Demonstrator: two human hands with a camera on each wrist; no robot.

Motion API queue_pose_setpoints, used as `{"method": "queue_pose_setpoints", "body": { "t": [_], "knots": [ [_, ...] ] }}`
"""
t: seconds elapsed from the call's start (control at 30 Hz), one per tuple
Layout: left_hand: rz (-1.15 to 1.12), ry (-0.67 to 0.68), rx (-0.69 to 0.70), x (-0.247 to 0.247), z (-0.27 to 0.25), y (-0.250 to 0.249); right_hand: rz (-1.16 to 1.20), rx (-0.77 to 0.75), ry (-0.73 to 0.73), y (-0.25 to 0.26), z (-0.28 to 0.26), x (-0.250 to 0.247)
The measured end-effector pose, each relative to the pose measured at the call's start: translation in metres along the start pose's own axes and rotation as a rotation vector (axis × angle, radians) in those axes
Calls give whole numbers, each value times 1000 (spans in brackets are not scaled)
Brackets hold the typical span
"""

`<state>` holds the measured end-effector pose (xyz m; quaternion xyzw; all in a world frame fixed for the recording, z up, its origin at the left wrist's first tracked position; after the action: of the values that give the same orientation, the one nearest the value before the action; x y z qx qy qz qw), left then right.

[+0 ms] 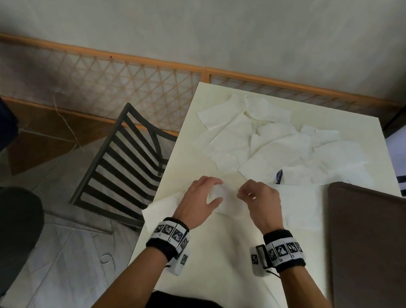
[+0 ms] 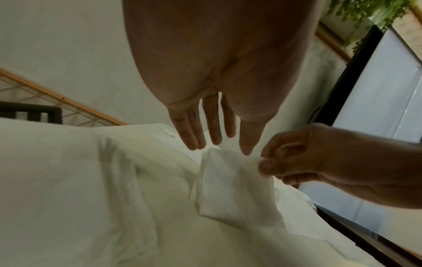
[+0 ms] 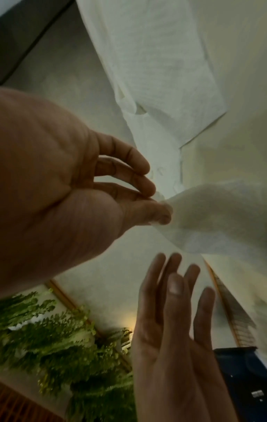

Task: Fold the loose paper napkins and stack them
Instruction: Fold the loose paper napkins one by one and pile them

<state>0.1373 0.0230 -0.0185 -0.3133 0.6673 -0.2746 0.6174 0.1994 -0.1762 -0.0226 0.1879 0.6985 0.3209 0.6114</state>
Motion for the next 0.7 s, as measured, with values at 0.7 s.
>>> {"method": "queue_pose_setpoints", "body": {
  "t": [0.7],
  "knots": [
    [-528, -208, 53, -55, 15, -80, 499, 41, 121, 28, -18, -54]
  ]
}}
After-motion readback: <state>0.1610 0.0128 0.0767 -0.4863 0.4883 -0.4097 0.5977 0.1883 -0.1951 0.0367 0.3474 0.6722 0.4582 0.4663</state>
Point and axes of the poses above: each hand's wrist, its own z-axis towards the middle knuckle, its own x-axis out of the palm, y = z × x, the point moved 6 cm from there along z, towards the middle knuckle
